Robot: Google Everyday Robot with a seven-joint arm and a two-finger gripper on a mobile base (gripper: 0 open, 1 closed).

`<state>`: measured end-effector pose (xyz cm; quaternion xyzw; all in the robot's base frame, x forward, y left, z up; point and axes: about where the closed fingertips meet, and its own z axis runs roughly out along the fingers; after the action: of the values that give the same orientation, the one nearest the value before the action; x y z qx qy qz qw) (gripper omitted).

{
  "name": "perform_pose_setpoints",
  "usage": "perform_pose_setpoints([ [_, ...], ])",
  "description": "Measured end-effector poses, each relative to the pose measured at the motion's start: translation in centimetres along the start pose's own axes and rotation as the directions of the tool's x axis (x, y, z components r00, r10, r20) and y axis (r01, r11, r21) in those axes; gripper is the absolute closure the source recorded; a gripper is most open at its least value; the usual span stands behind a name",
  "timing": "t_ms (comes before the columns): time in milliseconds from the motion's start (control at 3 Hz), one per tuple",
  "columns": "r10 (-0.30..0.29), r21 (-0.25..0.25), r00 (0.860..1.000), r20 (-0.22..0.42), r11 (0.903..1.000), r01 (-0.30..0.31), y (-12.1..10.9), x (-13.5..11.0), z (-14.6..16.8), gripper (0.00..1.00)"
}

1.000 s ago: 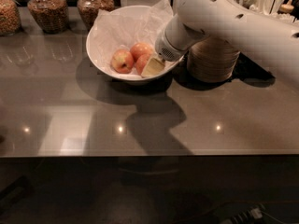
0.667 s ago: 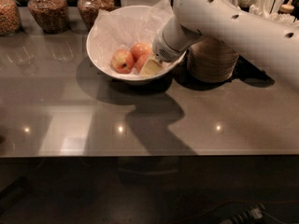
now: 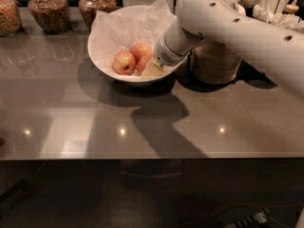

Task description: Pick apple from white bowl

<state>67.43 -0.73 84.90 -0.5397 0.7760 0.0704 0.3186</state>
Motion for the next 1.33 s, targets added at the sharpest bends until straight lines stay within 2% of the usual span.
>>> perform_pose_setpoints([
  [667,-0.014,0.020,0.999,0.037,0.9997,0.014,0.0,-0.8,-2.2,0.99],
  [1333,-0.052,0.050,0.991,0.123,0.9977,0.047,-1.0,-3.0,-6.8,1.00],
])
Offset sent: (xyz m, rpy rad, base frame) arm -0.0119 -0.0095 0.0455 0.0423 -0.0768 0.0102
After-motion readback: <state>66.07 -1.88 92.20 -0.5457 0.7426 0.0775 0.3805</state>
